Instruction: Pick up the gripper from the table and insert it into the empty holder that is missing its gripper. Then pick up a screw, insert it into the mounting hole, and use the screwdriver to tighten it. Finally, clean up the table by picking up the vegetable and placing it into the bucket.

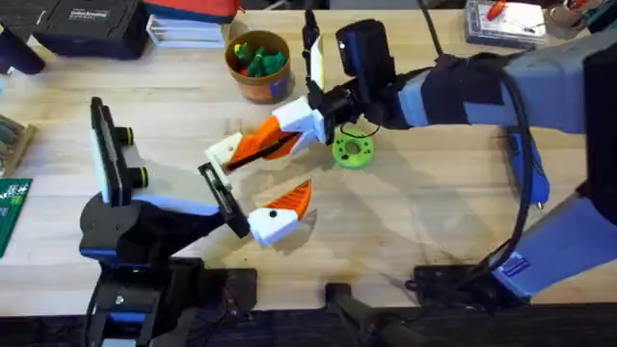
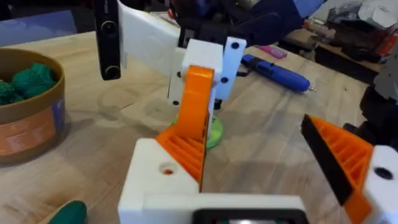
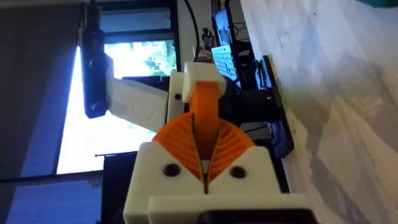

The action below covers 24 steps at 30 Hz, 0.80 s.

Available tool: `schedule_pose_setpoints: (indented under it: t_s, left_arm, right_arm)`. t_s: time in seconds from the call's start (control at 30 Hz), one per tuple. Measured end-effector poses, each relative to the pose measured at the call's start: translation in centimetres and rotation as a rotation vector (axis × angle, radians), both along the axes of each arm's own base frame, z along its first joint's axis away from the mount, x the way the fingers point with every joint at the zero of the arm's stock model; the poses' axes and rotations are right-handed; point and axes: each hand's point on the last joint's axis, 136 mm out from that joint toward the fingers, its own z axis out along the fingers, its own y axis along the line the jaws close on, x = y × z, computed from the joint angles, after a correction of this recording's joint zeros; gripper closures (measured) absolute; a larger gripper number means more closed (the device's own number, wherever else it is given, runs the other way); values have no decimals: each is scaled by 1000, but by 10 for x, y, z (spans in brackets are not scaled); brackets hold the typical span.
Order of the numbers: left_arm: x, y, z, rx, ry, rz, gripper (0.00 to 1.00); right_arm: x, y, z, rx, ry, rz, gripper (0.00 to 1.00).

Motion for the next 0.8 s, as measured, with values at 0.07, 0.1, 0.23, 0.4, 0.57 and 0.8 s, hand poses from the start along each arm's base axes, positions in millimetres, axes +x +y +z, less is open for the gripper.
schedule_pose_setpoints:
  t_s: [0.07,0.1,0.23,0.4,0.57,0.8]
  left_arm:
    - [0,0,0,0,-1,1,15]
    - [0,0,0,1,-1,2,16]
    - [1,0,0,2,-3,4,16]
    - [1,1,0,2,-2,6,15]
    - [2,1,0,1,0,13,15]
    - [2,2,0,1,-1,15,15]
  right_arm:
    - [1,1,0,-2,1,-3,992]
    - [1,1,1,-4,3,-3,992]
    - [1,2,0,-7,4,-6,992]
    - [3,3,-1,-15,-2,-20,992]
    - [5,5,-1,-19,-10,-28,992]
    - [5,5,0,-14,-19,-28,992]
